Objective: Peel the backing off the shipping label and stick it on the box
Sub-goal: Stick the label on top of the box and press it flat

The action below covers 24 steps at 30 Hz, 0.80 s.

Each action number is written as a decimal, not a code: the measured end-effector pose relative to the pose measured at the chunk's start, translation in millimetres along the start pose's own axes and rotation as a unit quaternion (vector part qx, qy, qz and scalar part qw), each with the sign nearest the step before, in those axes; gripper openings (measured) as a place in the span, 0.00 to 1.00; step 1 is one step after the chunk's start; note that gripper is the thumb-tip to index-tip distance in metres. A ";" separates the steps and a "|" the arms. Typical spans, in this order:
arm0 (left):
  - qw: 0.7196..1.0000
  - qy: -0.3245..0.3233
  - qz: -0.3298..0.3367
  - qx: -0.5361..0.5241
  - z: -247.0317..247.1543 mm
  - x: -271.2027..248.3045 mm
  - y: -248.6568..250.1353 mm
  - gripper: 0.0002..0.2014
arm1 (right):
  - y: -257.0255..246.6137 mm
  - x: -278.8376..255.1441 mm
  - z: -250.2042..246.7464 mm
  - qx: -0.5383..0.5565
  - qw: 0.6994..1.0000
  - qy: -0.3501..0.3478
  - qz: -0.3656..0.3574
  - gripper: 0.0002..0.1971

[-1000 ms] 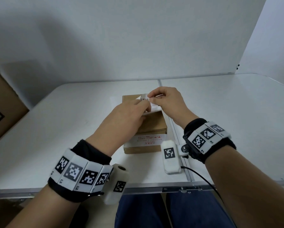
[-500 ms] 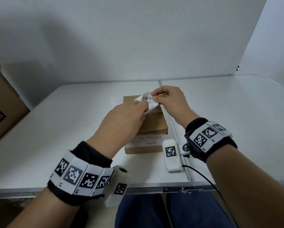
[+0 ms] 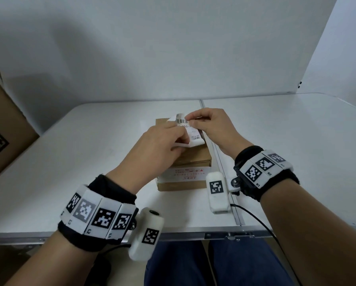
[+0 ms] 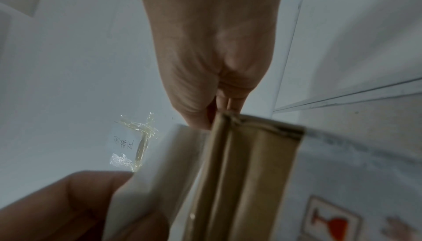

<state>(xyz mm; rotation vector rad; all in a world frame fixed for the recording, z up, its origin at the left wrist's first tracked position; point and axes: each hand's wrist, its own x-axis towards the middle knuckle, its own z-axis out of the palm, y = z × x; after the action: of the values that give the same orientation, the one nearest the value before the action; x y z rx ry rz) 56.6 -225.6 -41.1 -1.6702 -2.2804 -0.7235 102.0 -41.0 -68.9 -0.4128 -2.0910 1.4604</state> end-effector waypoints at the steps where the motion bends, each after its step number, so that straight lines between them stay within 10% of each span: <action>1: 1.000 -0.013 0.002 0.007 0.8 -0.1 -1.5 0.04 | 0.9 -0.4 0.6 0.006 1.000 -0.004 0.003 0.07; 24: 0.994 -0.086 -0.069 0.026 2.6 -5.6 -1.9 0.12 | 2.5 3.9 5.5 -0.110 0.993 0.012 -0.033 0.09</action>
<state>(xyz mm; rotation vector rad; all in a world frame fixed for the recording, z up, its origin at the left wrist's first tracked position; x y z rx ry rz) 56.9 -229.3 -46.4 -1.6211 -2.5309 -0.5610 95.5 -42.1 -71.6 -0.4386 -2.2337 1.1864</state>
